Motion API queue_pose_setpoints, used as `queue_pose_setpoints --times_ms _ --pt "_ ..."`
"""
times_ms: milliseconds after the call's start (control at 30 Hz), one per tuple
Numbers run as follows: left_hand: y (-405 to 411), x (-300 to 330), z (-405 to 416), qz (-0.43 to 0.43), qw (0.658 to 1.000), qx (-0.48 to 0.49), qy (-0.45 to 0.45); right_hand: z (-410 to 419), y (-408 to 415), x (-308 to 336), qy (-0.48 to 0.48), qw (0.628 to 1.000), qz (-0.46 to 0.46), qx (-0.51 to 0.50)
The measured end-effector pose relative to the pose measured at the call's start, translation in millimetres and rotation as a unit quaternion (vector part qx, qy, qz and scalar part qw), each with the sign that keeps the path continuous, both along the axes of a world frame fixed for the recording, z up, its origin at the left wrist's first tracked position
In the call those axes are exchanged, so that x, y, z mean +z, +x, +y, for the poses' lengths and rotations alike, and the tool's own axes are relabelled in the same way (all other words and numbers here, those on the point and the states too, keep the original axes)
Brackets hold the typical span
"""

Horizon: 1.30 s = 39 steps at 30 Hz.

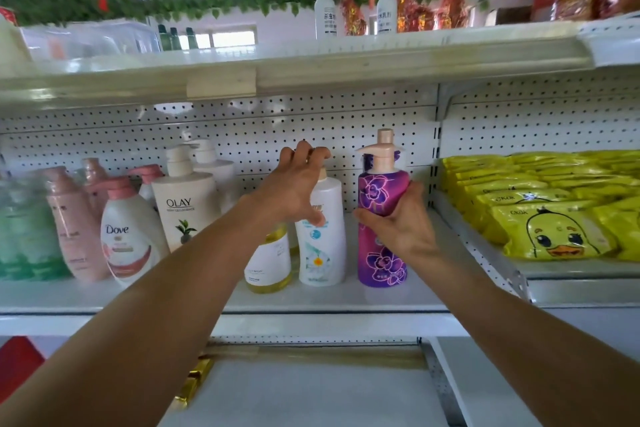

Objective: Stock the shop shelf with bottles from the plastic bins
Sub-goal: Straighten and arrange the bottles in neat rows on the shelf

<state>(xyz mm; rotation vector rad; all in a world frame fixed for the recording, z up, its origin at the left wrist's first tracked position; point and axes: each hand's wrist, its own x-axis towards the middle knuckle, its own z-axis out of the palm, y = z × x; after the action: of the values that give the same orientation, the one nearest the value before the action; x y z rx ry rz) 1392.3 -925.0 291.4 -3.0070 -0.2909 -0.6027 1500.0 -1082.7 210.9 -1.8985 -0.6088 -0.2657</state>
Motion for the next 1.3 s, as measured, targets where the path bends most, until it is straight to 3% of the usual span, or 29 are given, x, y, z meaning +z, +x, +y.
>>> queue_pose_setpoints --times_ms 267,333,433,533,667,867,1300 --pt "-0.1 -2.2 3.2 -0.017 1.000 -0.001 0.004 -11.9 -11.5 6.4 0.011 0.998 0.039 0.043" --pt "2.8 -4.1 1.6 -0.026 1.000 -0.002 -0.008 -22.3 -13.9 14.8 0.062 0.994 0.063 0.067" --pt "6.4 -5.5 1.2 -0.038 0.999 -0.003 -0.019 -31.0 7.1 35.4 0.110 0.993 0.033 0.022" --pt "6.0 -6.0 2.5 -0.039 0.999 -0.001 -0.019 -24.2 43.1 52.1 0.095 0.995 0.035 0.016" --pt "5.1 -6.1 1.2 -0.043 0.999 -0.002 -0.024 -12.4 84.3 61.4 -0.009 1.000 0.001 0.030" --pt "7.2 -7.2 -0.3 -0.049 0.998 0.008 -0.037 11.3 114.6 77.5 -0.129 0.986 0.059 0.085" --pt "6.9 -9.3 0.7 -0.047 0.998 0.019 -0.036 4.4 113.6 75.3 -0.081 0.989 0.054 0.110"
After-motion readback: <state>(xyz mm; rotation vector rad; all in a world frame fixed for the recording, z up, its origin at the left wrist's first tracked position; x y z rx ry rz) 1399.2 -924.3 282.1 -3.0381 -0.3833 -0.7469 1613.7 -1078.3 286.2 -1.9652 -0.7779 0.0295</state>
